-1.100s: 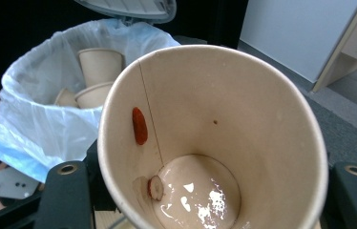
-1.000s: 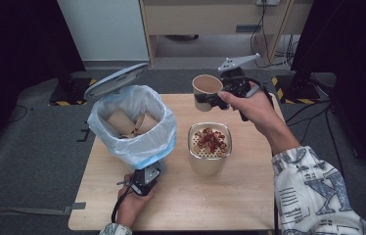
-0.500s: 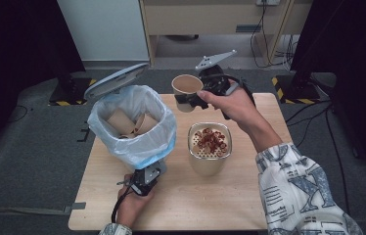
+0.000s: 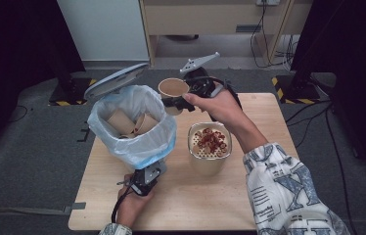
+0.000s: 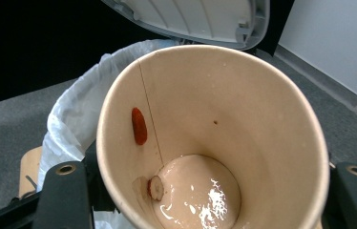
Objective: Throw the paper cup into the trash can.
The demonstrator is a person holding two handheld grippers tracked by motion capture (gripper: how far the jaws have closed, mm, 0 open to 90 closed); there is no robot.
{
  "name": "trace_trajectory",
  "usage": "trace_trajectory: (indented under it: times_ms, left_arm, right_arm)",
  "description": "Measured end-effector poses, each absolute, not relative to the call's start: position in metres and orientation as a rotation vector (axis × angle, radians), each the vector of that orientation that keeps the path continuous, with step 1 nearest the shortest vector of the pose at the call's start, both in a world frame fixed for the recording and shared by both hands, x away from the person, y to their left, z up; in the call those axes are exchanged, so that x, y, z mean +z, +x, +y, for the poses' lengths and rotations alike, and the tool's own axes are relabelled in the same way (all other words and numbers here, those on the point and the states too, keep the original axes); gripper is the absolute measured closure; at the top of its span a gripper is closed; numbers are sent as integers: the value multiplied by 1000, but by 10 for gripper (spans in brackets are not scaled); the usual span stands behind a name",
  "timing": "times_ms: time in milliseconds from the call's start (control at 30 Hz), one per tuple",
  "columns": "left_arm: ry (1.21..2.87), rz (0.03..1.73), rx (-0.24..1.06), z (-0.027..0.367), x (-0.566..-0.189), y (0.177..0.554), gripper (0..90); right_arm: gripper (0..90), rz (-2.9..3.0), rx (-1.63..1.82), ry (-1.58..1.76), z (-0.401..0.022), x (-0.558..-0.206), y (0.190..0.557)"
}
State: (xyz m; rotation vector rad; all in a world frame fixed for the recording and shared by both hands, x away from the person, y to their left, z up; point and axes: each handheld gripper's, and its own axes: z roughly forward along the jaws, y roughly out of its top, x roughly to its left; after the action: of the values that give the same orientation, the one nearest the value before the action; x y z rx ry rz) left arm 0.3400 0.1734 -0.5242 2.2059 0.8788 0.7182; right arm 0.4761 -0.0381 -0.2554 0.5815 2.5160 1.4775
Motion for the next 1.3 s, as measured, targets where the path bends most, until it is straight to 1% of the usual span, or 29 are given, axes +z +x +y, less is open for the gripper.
trace_trajectory:
  times_ms: [567, 933, 1300]
  left_arm:
    - [2206, 878, 721, 173, -524, 340, 874]
    - [2207, 876, 722, 173, -524, 340, 873]
    - [2207, 876, 723, 173, -524, 340, 874]
  right_arm:
    - [315, 2526, 1504, 569, -17, -257, 475]
    - [314, 2547, 1522, 543, 4, -258, 470]
    - [311, 2548, 1519, 544, 17, -264, 471]
